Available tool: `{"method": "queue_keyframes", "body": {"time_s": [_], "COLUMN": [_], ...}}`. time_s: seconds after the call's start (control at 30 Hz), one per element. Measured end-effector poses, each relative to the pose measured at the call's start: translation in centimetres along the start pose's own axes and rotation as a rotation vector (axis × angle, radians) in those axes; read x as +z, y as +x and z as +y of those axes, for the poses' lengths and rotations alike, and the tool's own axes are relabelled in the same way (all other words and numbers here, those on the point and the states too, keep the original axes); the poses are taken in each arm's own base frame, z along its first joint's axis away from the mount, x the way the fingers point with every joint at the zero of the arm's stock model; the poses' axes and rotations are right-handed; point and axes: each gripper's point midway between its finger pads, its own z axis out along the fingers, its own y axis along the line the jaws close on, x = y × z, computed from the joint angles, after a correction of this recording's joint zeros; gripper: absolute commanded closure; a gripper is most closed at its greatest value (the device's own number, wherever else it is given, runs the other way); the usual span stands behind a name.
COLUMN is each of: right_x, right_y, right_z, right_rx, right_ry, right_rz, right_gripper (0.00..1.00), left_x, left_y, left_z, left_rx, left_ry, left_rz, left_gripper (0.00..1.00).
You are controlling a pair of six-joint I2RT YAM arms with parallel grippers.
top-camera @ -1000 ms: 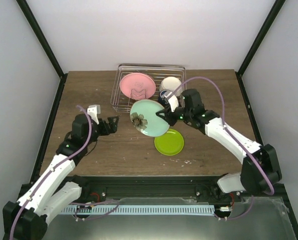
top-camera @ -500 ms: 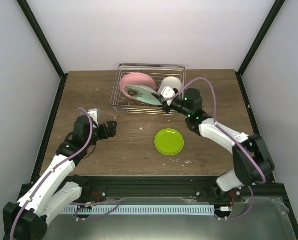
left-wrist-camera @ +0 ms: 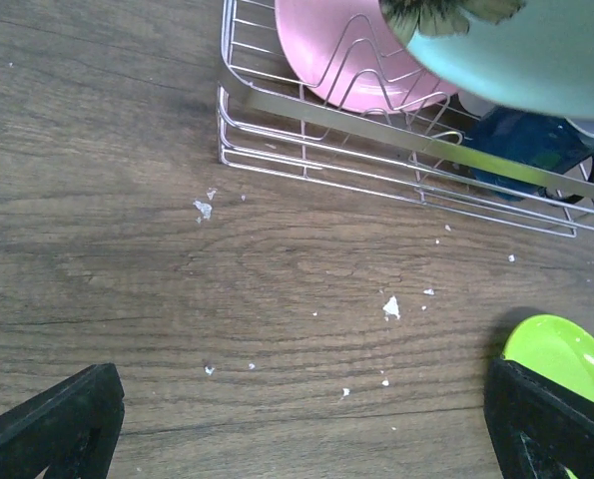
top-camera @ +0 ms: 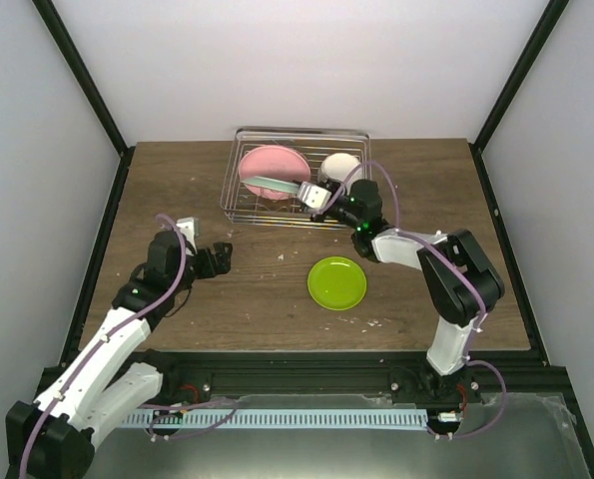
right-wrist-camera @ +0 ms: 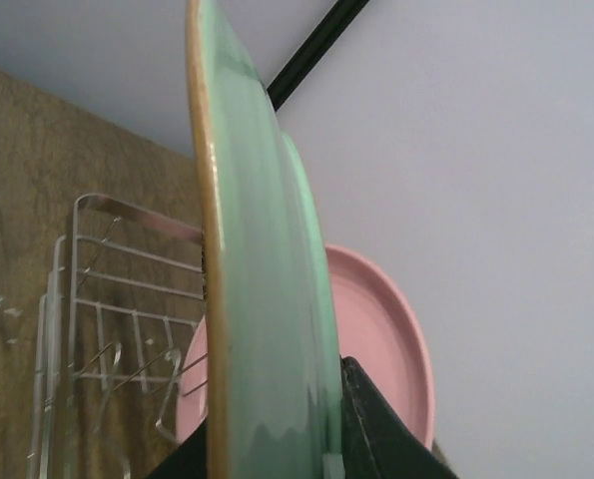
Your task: Load the mixed dishes into the dish rack
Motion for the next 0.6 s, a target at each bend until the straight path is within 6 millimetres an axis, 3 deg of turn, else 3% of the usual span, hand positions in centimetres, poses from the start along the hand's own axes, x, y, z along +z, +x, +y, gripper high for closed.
{"method": "queue_keyframes", "body": {"time_s": [0.3, 0.6], "right_x": [1.4, 2.9], "right_y": [-0.6, 1.8], "right_z": [-2.0, -1.0], "right_rx": [-0.102, -0.089], "right_ry": [0.025, -0.11], "right_rz": [-0.055, -0.01], "right_gripper": [0.99, 0.99], "left_x": [0.7, 1.0], "left_y": [0.5, 0.8], "left_z": [0.4, 0.6], "left_rx": [0.015, 0.017], "left_ry": [-0.018, -0.027], "left_rz": [0.028, 0.042], "left_gripper": [0.0, 0.0]}}
